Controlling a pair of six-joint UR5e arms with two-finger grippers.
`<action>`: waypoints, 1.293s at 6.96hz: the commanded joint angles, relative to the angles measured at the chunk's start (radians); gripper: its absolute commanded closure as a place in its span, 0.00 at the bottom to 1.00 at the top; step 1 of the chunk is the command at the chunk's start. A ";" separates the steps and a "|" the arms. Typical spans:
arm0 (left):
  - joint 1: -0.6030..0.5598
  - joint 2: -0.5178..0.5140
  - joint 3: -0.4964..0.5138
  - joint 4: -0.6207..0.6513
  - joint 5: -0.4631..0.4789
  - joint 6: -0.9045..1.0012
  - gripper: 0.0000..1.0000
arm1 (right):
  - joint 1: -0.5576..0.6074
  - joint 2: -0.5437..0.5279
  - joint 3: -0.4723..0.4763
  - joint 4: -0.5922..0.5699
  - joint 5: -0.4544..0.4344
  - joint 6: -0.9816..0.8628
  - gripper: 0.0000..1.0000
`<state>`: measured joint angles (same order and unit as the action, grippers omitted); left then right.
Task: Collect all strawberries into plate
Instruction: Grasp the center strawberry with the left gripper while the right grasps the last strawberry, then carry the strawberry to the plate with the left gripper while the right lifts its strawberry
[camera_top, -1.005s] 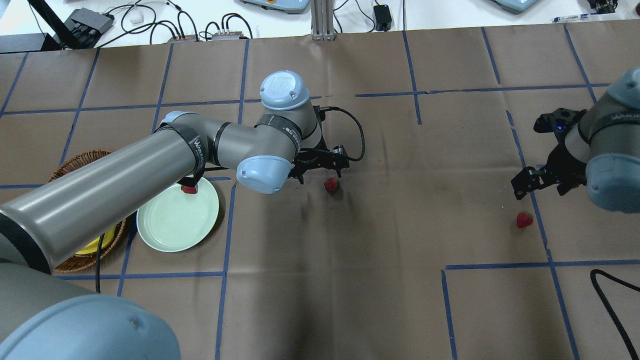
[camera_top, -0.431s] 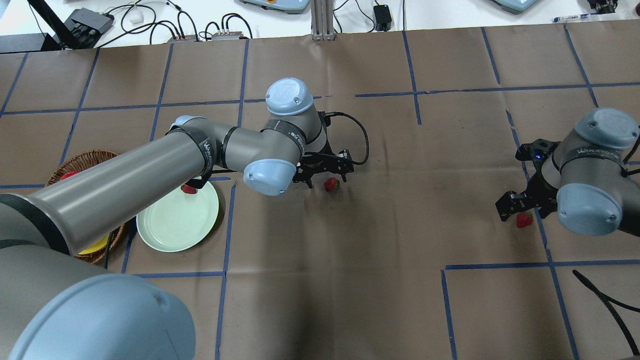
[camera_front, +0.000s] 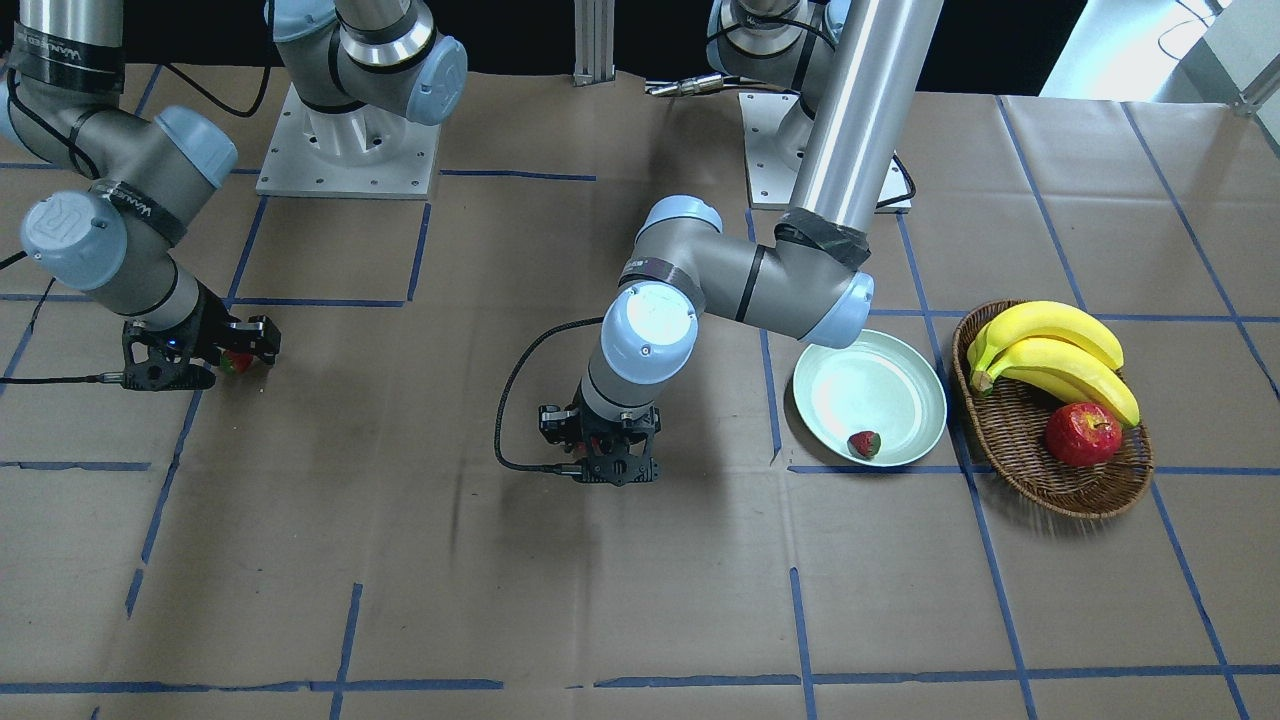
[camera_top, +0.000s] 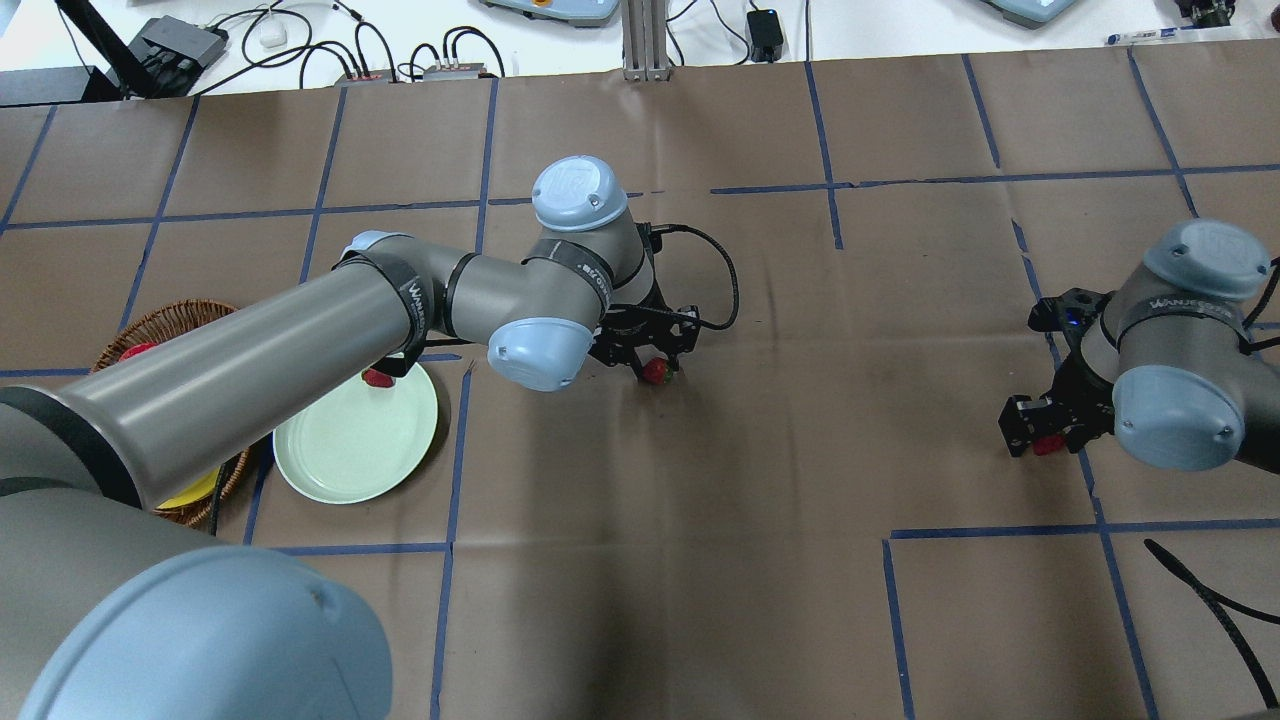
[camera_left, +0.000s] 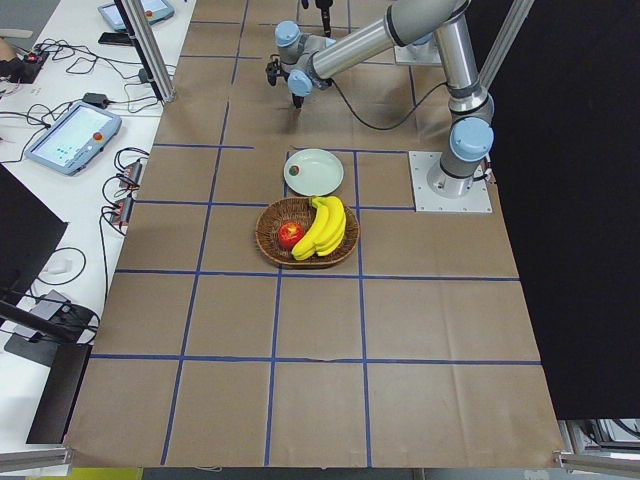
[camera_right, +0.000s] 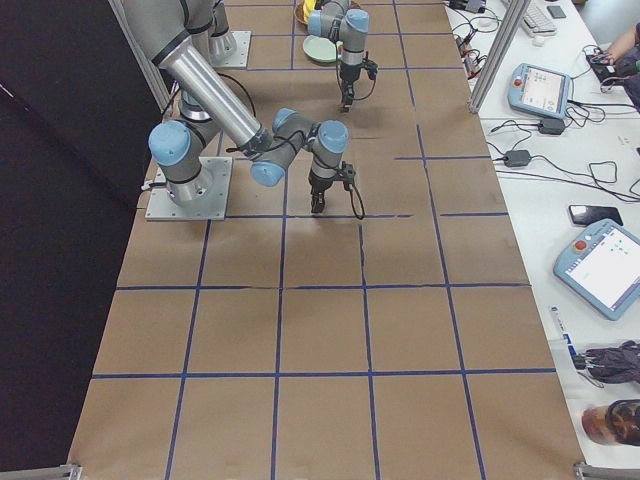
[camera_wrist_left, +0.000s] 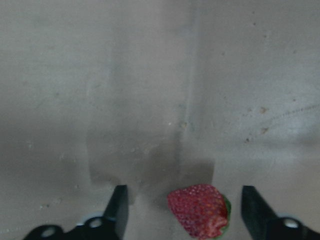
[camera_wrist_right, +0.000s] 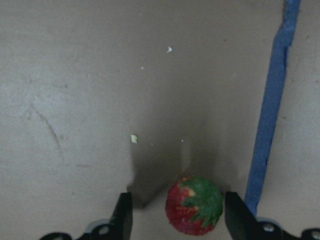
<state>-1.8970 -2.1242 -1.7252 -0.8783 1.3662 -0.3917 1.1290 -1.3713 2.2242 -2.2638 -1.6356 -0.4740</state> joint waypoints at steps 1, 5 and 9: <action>-0.001 0.004 0.001 0.002 -0.015 0.013 1.00 | 0.000 -0.005 -0.003 0.020 -0.001 0.000 0.79; 0.129 0.217 -0.042 -0.196 0.225 0.364 1.00 | 0.000 -0.032 -0.107 0.085 0.002 0.000 0.96; 0.411 0.375 -0.290 -0.171 0.378 0.791 1.00 | 0.200 -0.112 -0.320 0.342 0.019 0.223 0.96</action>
<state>-1.5914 -1.7934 -1.9310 -1.0873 1.7275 0.2582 1.2182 -1.4804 1.9637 -1.9748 -1.6187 -0.3672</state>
